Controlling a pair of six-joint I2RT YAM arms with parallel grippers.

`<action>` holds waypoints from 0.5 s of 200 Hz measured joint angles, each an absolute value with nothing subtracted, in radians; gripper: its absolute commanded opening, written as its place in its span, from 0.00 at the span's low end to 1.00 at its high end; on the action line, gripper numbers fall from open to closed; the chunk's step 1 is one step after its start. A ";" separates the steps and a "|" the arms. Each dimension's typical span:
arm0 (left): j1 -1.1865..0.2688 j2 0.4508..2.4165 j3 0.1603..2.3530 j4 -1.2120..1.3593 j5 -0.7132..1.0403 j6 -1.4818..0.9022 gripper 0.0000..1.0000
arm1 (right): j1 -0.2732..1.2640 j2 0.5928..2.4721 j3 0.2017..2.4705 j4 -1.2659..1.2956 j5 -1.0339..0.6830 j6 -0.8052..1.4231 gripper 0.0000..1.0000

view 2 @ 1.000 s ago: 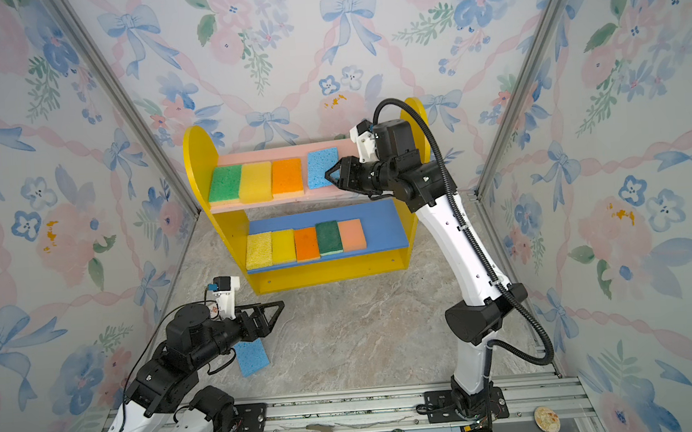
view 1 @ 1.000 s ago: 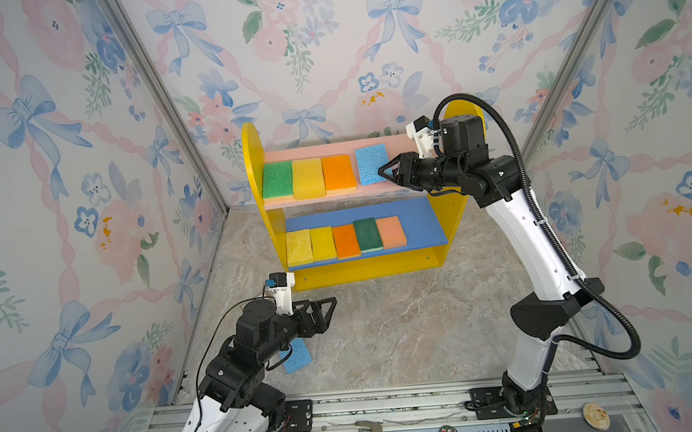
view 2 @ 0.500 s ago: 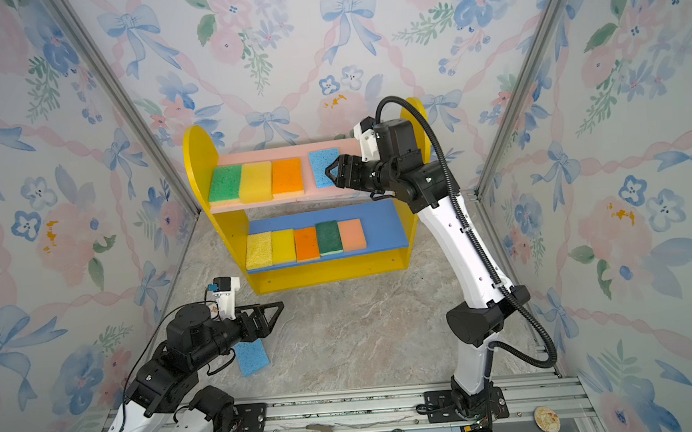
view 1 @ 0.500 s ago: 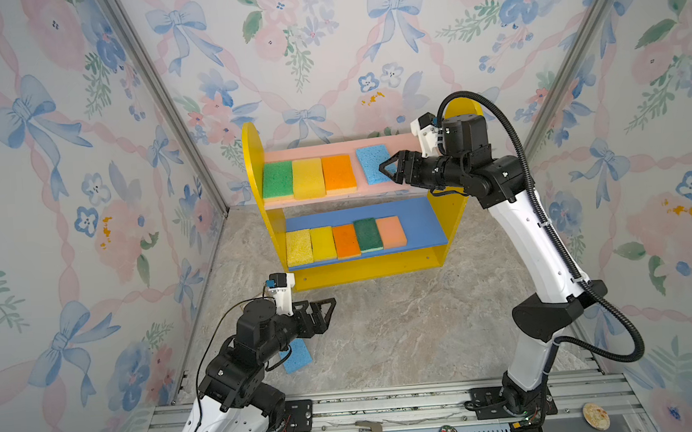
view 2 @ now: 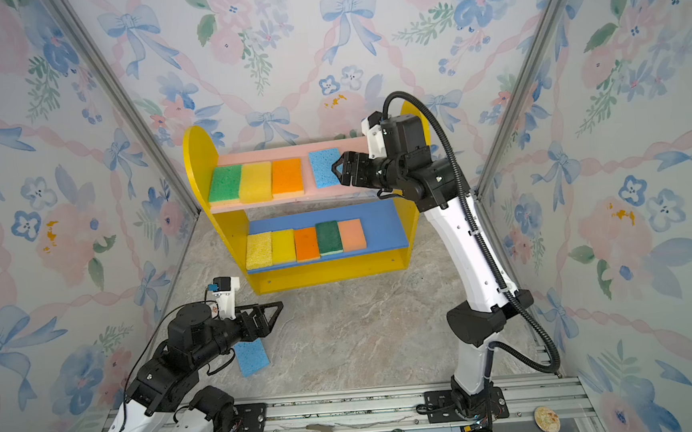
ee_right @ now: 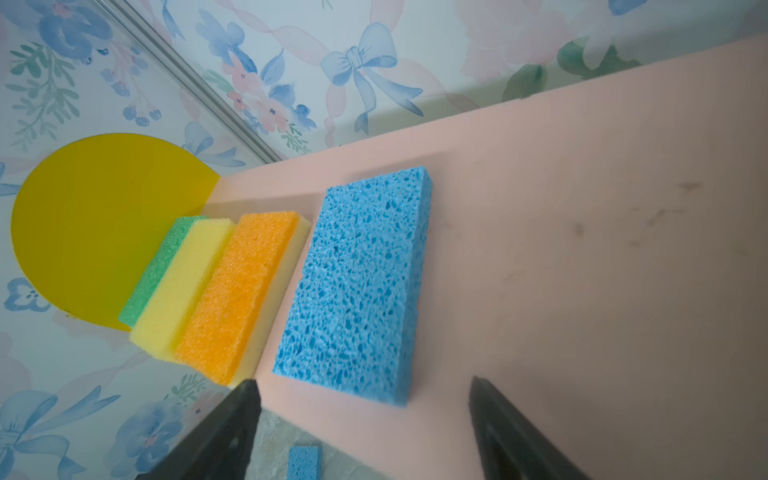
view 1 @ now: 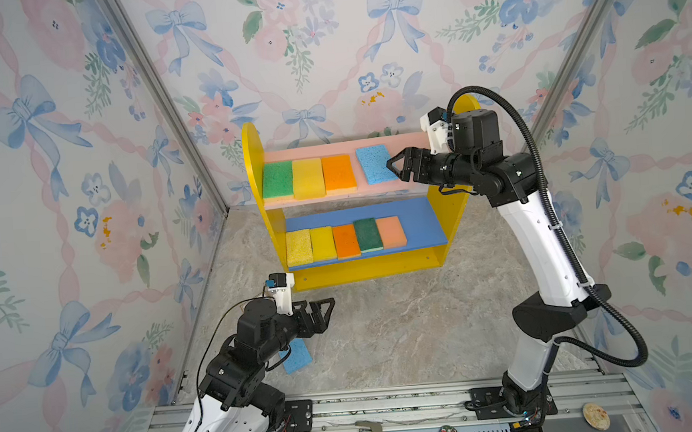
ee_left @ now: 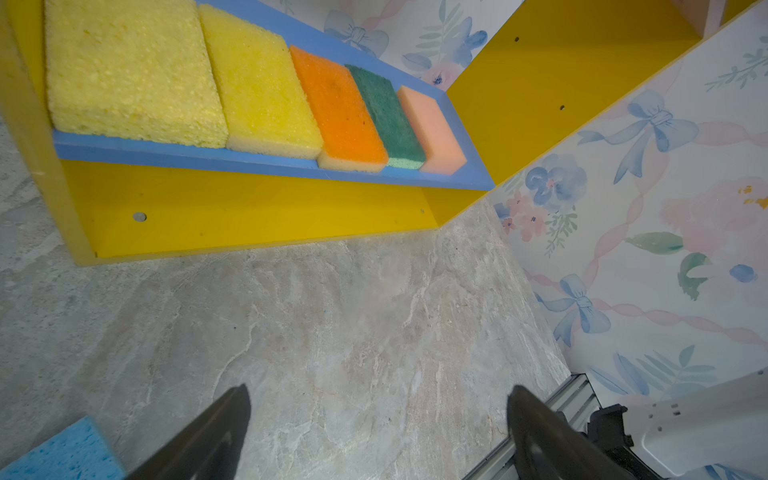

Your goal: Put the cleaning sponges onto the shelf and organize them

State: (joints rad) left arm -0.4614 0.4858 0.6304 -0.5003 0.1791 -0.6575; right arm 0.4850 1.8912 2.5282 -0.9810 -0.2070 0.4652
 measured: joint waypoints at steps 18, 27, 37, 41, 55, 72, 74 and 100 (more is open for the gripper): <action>-0.461 0.483 0.630 -0.503 0.179 -0.657 0.98 | 0.472 1.964 2.586 -0.963 -0.226 0.456 0.81; -0.461 0.482 0.630 -0.504 0.179 -0.657 0.98 | 0.470 1.988 2.610 -0.950 -0.233 0.451 0.82; -0.461 0.482 0.630 -0.504 0.179 -0.657 0.98 | 0.470 2.004 2.631 -0.947 -0.244 0.450 0.81; -0.461 0.482 0.630 -0.504 0.179 -0.656 0.98 | 0.470 2.008 2.636 -0.947 -0.248 0.448 0.81; -0.458 0.482 0.630 -0.504 0.179 -0.654 0.98 | 0.471 2.016 2.646 -0.947 -0.263 0.447 0.80; -0.456 0.482 0.630 -0.504 0.179 -0.654 0.98 | 0.473 2.017 2.647 -0.948 -0.274 0.447 0.79; -0.456 0.482 0.630 -0.504 0.179 -0.654 0.98 | 0.474 2.017 2.647 -0.947 -0.276 0.446 0.79; -0.456 0.482 0.630 -0.504 0.179 -0.654 0.98 | 0.487 2.018 2.646 -0.946 -0.295 0.446 0.77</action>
State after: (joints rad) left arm -0.4564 0.4824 0.6304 -0.5041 0.1791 -0.6537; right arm 0.4870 2.0182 2.6465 -0.9463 -0.2951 0.4458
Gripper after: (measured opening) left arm 0.979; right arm 0.779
